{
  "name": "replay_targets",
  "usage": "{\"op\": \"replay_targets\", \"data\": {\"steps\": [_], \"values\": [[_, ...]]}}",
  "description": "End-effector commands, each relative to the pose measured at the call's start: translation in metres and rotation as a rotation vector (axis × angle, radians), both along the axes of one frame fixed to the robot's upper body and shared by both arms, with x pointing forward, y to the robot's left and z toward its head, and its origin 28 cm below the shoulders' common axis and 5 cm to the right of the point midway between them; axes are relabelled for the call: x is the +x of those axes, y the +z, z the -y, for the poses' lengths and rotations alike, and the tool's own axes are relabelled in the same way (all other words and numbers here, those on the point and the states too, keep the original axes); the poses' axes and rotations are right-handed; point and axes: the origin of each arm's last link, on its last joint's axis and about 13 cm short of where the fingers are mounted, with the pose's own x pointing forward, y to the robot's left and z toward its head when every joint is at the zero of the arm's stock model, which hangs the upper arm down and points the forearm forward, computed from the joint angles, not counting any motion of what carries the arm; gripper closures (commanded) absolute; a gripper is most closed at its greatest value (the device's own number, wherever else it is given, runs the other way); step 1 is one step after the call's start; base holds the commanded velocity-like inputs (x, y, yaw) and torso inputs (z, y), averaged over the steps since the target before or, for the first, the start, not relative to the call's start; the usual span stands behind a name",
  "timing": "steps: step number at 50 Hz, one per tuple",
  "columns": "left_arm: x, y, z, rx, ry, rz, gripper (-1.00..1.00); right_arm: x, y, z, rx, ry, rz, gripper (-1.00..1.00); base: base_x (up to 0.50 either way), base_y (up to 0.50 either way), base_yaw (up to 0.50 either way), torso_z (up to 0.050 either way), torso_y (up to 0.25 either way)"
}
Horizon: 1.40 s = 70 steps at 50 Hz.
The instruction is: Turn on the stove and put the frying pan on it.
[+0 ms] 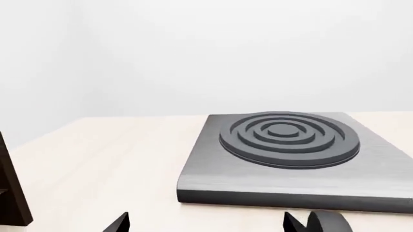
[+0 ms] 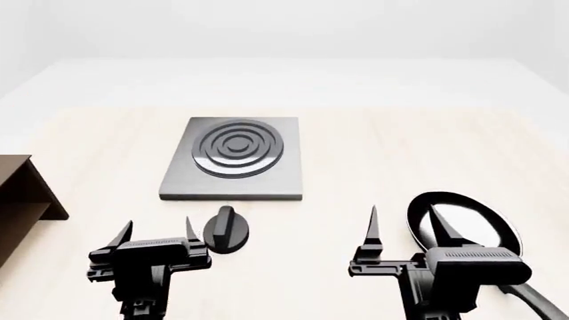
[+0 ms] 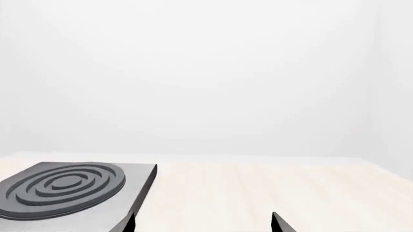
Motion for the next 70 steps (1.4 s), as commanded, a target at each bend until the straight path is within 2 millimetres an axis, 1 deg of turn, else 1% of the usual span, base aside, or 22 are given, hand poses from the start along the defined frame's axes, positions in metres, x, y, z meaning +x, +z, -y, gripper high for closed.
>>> {"op": "replay_targets", "data": {"steps": [1,16,24,35,41,47,48,49,50,52,53,55,56,57,58,60,62,64,65,67,68,70], "values": [[0.007,-0.012,-0.003,0.017,0.023,-0.04,-1.0,0.0,-0.001,0.0,-0.002,0.002,-0.003,-1.0,0.0,0.0,0.0,0.0,0.0],[0.014,-0.025,0.005,0.036,-0.005,-0.094,-1.0,0.0,0.001,0.001,0.007,0.004,-0.006,-1.0,0.0,0.0,0.0,0.0,0.0],[0.019,-0.027,0.012,0.053,-0.041,-0.108,-1.0,0.0,0.001,0.001,0.007,0.004,-0.004,-1.0,0.0,0.0,0.0,0.0,0.0],[0.02,-0.03,0.024,0.063,-0.116,-0.128,-1.0,-0.001,0.001,0.001,0.008,0.008,-0.003,-1.0,0.0,0.0,0.0,0.0,0.0],[0.021,-0.025,0.034,0.08,-0.186,-0.111,-1.0,-0.001,0.001,0.001,0.007,0.007,-0.002,-1.0,0.0,0.0,0.0,0.0,0.0],[0.017,-0.012,0.045,0.066,-0.263,-0.079,-1.0,0.0,0.001,0.002,0.01,0.002,0.0,-1.0,0.0,0.0,0.0,0.0,0.0],[0.008,0.004,0.049,0.033,-0.312,-0.034,-1.0,-0.001,0.001,0.002,0.009,0.001,0.0,-1.0,0.0,0.0,0.0,0.0,0.0],[0.006,0.008,0.049,0.031,-0.318,-0.023,-1.0,0.0,0.001,0.002,0.01,0.001,0.0,-1.0,0.0,0.0,0.0,0.0,0.0],[0.002,0.017,0.048,0.021,-0.319,0.005,-1.0,0.0,0.001,0.002,0.01,0.0,0.0,-1.0,0.0,0.0,0.0,0.0,0.0],[-0.002,0.025,0.046,0.004,-0.32,0.027,-1.0,0.0,0.0,0.002,0.009,-0.001,0.0,-1.0,0.0,0.0,0.0,0.0,0.0],[-0.005,0.035,0.043,-0.009,-0.307,0.058,-1.0,0.0,0.0,0.002,0.008,-0.001,-0.003,-1.0,0.0,0.0,0.0,0.0,0.0],[-0.009,0.045,0.04,-0.017,-0.299,0.087,-1.0,0.0,0.0,0.002,0.0,0.0,-0.001,-1.0,0.0,0.0,0.0,0.0,0.0],[-0.017,0.043,0.006,-0.032,-0.104,0.105,-1.0,0.016,0.019,0.016,-0.072,0.044,-0.012,-1.0,0.0,0.0,0.0,0.0,0.0],[-0.017,0.044,0.005,-0.032,-0.104,0.105,-1.0,0.017,0.021,0.016,-0.106,0.038,-0.015,-1.0,0.0,0.0,0.0,0.0,0.0],[-0.017,0.045,0.005,-0.032,-0.105,0.109,-1.0,0.017,0.025,0.016,-0.122,0.07,-0.049,-1.0,0.0,0.0,0.0,0.0,0.0],[-0.017,0.045,0.005,-0.027,-0.109,0.111,-1.0,0.016,0.032,0.018,-0.147,0.108,-0.054,-1.0,0.0,0.0,0.0,0.0,0.0],[-0.018,0.041,0.006,-0.017,-0.119,0.103,-1.0,0.018,0.043,0.022,-0.154,0.125,-0.018,-1.0,0.0,0.0,0.0,0.0,0.0],[-0.019,0.039,0.006,-0.01,-0.123,0.099,-1.0,0.019,0.05,0.026,-0.19,0.134,-0.045,-1.0,0.0,0.0,0.0,0.0,0.0],[-0.019,0.039,0.004,-0.011,-0.123,0.096,-1.0,0.019,0.057,0.03,-0.229,0.118,-0.039,-1.0,0.0,0.0,0.0,0.0,0.0],[-0.02,0.041,0.003,-0.009,-0.121,0.099,-1.0,0.018,0.063,0.033,-0.268,0.124,-0.029,-1.0,0.0,0.0,0.0,0.0,0.0],[-0.021,0.043,0.003,-0.008,-0.118,0.103,-1.0,0.019,0.071,0.038,-0.288,0.105,-0.035,-1.0,0.0,0.0,0.0,0.0,0.0],[-0.021,0.043,0.003,-0.006,-0.116,0.106,-1.0,0.019,0.079,0.041,-0.338,0.09,-0.033,-1.0,0.0,0.0,0.0,0.0,0.0]]}}
